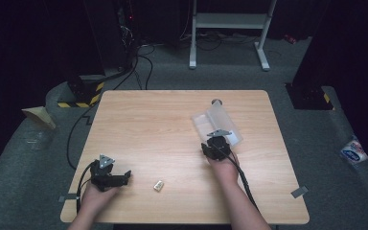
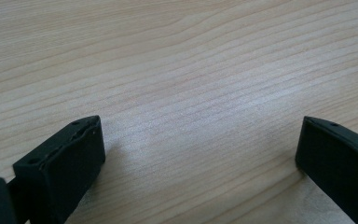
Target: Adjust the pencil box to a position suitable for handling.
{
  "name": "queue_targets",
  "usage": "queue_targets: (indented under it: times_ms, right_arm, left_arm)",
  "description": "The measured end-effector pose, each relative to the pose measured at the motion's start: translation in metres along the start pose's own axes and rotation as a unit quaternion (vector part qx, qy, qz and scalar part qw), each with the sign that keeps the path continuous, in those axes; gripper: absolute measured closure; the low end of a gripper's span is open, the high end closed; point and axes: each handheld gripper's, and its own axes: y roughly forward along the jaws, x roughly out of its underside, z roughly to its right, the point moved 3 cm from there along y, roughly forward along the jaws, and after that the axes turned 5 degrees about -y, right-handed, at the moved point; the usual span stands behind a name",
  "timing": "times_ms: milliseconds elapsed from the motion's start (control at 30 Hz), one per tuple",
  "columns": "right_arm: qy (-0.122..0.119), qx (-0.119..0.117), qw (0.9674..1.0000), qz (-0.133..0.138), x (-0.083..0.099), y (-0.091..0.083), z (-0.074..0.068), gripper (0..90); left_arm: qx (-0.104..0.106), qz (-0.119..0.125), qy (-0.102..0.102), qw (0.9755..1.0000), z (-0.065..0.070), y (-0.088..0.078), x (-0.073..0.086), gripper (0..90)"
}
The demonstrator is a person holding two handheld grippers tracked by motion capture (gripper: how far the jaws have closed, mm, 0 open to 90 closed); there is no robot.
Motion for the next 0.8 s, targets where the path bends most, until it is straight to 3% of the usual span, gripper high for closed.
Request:
queue_targets:
  times_ms: [333,800]
  right_arm:
    - [0.002,0.001,1.0000,-0.002,-0.0001,0.0018,-0.0008,80.0]
    - [-0.001,0.001,0.9999,-0.011,0.0013,0.0036,-0.0016,85.5]
  left_arm:
    - [0.000,0.000,0.001,1.0000,-0.0001,0.0000,-0.0001,1.7]
    - [0.000,0.000,0.000,1.0000,0.0001,-0.0001,0.0000,1.9]
